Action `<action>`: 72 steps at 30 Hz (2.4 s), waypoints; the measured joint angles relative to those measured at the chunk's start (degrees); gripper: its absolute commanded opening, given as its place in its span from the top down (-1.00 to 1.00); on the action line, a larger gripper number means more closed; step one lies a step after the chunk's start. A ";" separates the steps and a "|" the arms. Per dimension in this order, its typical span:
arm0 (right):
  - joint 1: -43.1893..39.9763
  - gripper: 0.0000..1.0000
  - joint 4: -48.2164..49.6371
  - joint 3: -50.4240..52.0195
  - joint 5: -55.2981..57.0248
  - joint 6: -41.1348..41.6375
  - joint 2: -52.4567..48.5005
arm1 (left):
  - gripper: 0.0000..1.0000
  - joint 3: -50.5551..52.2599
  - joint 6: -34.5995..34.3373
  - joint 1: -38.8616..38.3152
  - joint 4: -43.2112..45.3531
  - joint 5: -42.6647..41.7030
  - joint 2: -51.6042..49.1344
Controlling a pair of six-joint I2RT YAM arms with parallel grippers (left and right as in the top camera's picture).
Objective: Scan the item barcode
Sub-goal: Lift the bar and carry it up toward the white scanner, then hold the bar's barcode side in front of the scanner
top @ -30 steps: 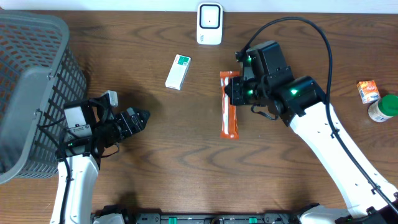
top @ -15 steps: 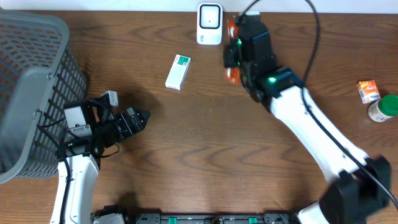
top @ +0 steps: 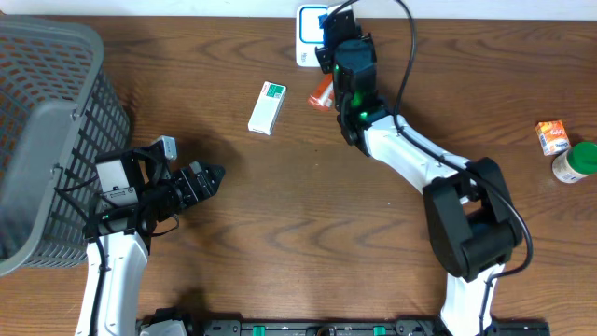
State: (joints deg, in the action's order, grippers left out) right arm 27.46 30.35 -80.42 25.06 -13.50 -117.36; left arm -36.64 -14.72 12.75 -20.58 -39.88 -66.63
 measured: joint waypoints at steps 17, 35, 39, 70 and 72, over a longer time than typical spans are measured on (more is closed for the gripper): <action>0.83 -0.98 -34.29 -0.22 -0.98 18.80 1.77 | -0.72 0.00 0.00 0.00 -0.02 -0.02 0.00; -4.15 -0.99 -49.88 -10.38 -13.77 47.71 2.27 | -0.72 0.00 0.00 0.00 0.00 0.00 0.00; -3.96 -0.99 -50.58 -10.38 -16.68 50.31 2.12 | -0.72 0.00 0.00 0.00 -0.02 0.00 0.00; -6.71 -0.98 -51.91 -16.87 -25.97 55.93 -14.16 | -0.72 0.00 0.00 0.00 0.00 0.00 0.00; -5.86 -0.98 -53.90 -19.12 -24.48 55.15 -15.28 | -0.72 0.00 0.00 0.00 -0.02 0.00 0.00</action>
State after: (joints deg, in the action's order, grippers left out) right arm 21.61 -23.55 -99.55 0.58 41.65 -132.64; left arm -36.64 -14.72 12.75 -20.60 -39.88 -66.63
